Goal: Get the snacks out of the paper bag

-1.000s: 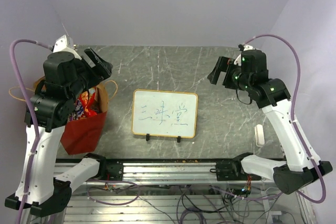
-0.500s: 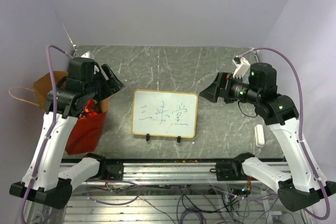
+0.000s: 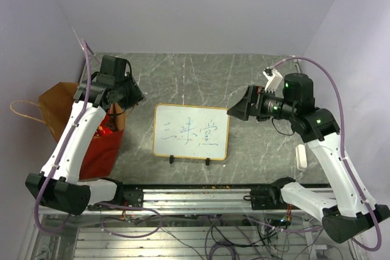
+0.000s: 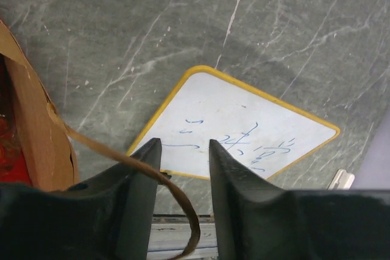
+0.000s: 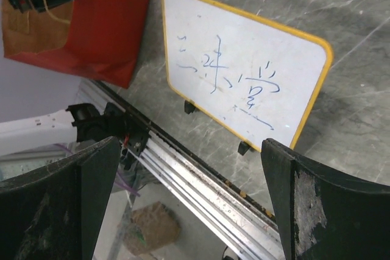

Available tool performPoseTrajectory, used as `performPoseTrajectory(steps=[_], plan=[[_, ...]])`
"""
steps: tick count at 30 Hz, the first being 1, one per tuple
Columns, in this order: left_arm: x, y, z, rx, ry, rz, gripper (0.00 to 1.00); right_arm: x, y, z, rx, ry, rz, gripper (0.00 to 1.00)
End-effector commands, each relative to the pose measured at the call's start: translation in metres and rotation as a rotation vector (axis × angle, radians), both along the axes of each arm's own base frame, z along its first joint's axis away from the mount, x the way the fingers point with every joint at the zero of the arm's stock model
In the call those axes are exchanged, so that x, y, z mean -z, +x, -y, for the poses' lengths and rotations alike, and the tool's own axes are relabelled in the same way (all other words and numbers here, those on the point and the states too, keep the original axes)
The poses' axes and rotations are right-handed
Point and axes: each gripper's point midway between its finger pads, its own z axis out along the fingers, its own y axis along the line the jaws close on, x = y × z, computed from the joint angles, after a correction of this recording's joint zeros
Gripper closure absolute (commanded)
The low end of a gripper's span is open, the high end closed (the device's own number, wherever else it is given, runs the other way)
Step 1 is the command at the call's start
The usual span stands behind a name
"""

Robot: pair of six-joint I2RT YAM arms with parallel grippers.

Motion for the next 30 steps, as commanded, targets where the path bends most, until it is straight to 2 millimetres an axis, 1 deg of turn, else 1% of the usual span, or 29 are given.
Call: performPoseTrajectory(steps=[1, 3, 5, 9, 11, 16, 20, 21, 23, 26, 28, 30], plan=[[-0.028, 0.028, -0.007, -0.039, 0.029, 0.112, 0.61, -0.015, 0.026, 0.000, 0.079, 0.011, 0.056, 0.00], [-0.033, 0.039, -0.009, -0.047, 0.050, 0.124, 0.73, -0.021, 0.036, -0.003, 0.084, 0.018, 0.072, 0.00], [-0.039, 0.053, -0.011, -0.059, 0.056, 0.137, 0.81, -0.027, 0.048, -0.002, 0.093, -0.013, 0.098, 0.00], [-0.058, 0.092, -0.008, -0.055, 0.022, 0.212, 0.89, -0.030, 0.073, 0.000, 0.099, -0.095, 0.129, 0.00], [-0.063, 0.110, -0.004, -0.050, -0.007, 0.231, 0.93, -0.032, 0.083, 0.002, 0.104, -0.130, 0.148, 0.00], [-0.066, 0.156, 0.004, -0.013, -0.025, 0.270, 0.93, -0.028, 0.103, 0.005, 0.117, -0.196, 0.163, 0.00], [-0.064, 0.189, 0.003, -0.008, -0.031, 0.277, 0.93, -0.028, 0.111, 0.010, 0.141, -0.232, 0.180, 0.00], [-0.066, 0.197, 0.003, -0.003, -0.039, 0.288, 0.93, -0.028, 0.113, 0.012, 0.149, -0.239, 0.183, 0.00], [-0.062, 0.214, 0.000, -0.006, -0.043, 0.290, 0.93, -0.027, 0.117, 0.014, 0.165, -0.253, 0.188, 0.00], [-0.068, 0.236, -0.002, 0.004, -0.059, 0.328, 0.93, -0.025, 0.123, 0.016, 0.176, -0.272, 0.186, 0.00], [-0.072, 0.249, 0.003, 0.034, -0.076, 0.362, 0.93, -0.024, 0.127, 0.017, 0.185, -0.286, 0.184, 0.00], [-0.079, 0.260, 0.016, 0.092, -0.118, 0.406, 0.93, -0.024, 0.130, 0.020, 0.197, -0.299, 0.190, 0.00]])
